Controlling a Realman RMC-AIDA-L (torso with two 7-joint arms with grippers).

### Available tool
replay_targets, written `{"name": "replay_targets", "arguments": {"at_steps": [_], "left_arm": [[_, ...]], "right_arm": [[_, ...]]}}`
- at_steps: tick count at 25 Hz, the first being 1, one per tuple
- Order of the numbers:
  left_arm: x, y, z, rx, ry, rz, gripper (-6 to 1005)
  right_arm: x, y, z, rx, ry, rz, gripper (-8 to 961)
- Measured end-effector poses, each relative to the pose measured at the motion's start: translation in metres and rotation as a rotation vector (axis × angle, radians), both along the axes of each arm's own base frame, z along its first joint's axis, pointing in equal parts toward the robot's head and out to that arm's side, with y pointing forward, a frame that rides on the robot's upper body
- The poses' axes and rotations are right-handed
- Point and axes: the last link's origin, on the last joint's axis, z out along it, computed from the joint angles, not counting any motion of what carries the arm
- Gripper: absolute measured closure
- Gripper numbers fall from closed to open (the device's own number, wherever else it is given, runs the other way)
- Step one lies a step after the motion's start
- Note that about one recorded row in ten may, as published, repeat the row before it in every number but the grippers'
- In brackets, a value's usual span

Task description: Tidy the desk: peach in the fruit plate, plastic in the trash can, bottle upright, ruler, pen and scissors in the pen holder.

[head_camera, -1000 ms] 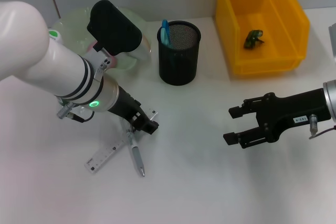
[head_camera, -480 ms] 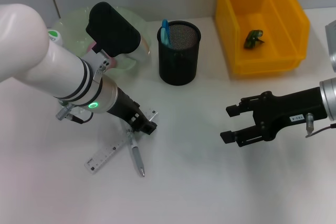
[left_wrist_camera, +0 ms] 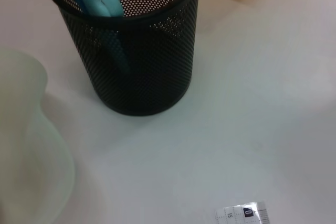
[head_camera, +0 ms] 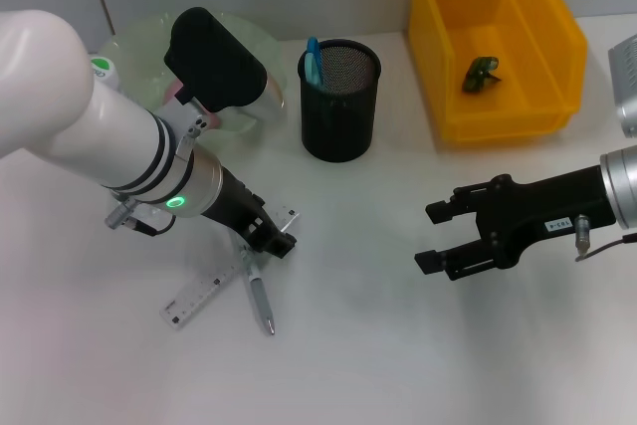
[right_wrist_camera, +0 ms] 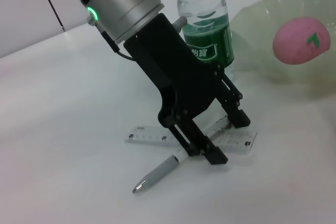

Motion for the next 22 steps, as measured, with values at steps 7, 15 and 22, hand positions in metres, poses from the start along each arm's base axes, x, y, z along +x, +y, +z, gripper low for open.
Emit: {"name": "replay_targets", "arguments": {"at_steps": [7, 15, 22], "left_arm": [[0.000, 0.001, 0.000, 0.002, 0.002, -0.003, 400], [0.001, 0.001, 0.000, 0.002, 0.003, -0.005, 520], [0.024, -0.001, 0.022, 0.029, -0.118, 0.004, 615]], "right_arm": [[-0.002, 0.000, -0.002, -0.004, 0.003, 0.001, 251], [-0.003, 0.001, -0.002, -0.006, 0.004, -0.002, 255], [-0.001, 0.000, -0.001, -0.005, 0.000, -0.008, 260]]}}
